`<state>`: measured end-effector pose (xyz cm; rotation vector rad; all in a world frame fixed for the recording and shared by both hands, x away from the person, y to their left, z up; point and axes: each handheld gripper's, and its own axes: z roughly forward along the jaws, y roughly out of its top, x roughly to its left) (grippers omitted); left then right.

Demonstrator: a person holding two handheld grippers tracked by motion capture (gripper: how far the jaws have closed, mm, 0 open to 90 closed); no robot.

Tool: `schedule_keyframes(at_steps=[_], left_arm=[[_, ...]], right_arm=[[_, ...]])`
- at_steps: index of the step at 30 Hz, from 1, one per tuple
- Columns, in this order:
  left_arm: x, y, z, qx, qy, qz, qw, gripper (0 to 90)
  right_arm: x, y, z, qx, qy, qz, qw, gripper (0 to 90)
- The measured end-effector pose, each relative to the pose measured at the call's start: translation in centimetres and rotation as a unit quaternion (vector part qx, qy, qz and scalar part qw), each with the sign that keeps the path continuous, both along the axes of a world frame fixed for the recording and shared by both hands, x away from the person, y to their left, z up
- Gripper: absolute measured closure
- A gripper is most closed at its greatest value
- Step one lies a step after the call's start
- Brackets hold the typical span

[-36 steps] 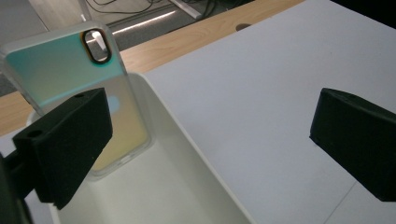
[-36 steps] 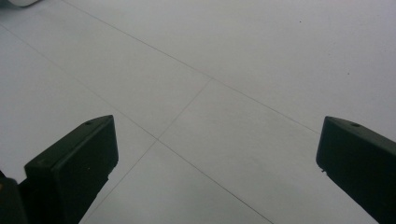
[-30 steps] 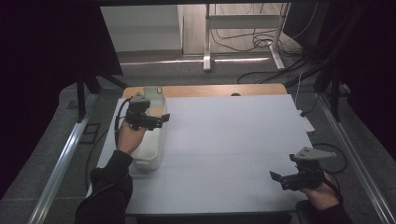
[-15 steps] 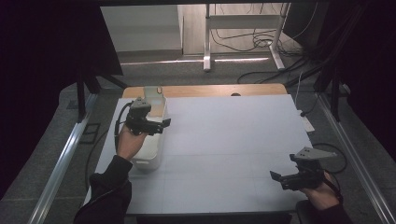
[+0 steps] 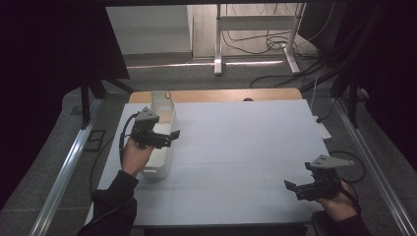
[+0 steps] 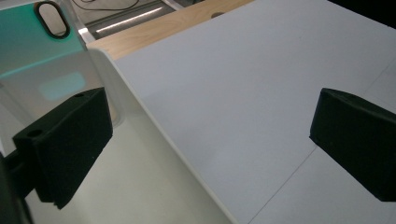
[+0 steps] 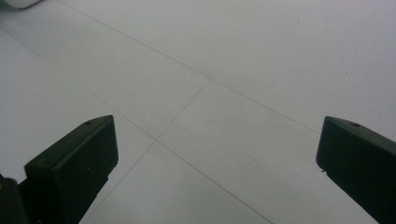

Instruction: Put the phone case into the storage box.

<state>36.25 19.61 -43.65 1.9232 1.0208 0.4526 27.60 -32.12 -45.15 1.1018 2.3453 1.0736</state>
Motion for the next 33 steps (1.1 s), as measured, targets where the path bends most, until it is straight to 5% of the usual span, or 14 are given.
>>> schedule_keyframes(at_steps=[33], left_arm=[[-3.8, -0.4, -0.4, -0.005, 0.001, -0.019, 0.9998, 0.0]], right_arm=[[0.0, -0.1, 0.0, 0.006, -0.001, -0.001, 1.0, 0.0]])
